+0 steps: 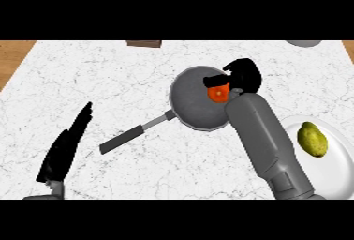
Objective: Pick the squash from the plate and place it in the pan
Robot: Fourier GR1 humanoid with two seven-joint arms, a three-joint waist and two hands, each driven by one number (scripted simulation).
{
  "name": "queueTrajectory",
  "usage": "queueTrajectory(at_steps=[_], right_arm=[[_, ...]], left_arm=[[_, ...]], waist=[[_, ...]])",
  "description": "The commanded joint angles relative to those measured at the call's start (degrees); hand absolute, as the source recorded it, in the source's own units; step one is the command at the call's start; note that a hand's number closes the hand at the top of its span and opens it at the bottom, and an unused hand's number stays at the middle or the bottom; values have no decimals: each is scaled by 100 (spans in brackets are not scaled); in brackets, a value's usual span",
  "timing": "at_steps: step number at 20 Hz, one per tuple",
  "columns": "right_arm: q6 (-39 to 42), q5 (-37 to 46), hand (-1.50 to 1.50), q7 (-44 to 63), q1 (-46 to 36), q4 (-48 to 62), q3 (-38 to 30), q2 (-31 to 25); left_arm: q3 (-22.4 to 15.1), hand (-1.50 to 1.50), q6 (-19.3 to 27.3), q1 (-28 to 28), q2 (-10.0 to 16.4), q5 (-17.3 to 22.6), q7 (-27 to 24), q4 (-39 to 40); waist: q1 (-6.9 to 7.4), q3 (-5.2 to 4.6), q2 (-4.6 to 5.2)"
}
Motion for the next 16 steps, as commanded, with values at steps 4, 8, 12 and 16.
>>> queueTrajectory(at_steps=[4,8,12,16], right_arm=[[-1786,-1238,-150,-1061,-265,594,-400,15],[-3156,-1326,-150,-1651,-87,648,-14,15],[-3939,-1335,-150,-2062,-289,833,-643,15],[-4793,-1471,-150,-2142,-164,751,-773,14]], left_arm=[[-2,0,-55,-24,54,-26,-60,29],[-87,0,138,-71,-123,-148,79,-2],[61,0,-66,223,67,30,-57,-86],[100,0,56,162,2,-25,64,-67]], waist=[[93,2,14],[37,-2,-39],[-70,-6,-45],[-252,-11,-101]])
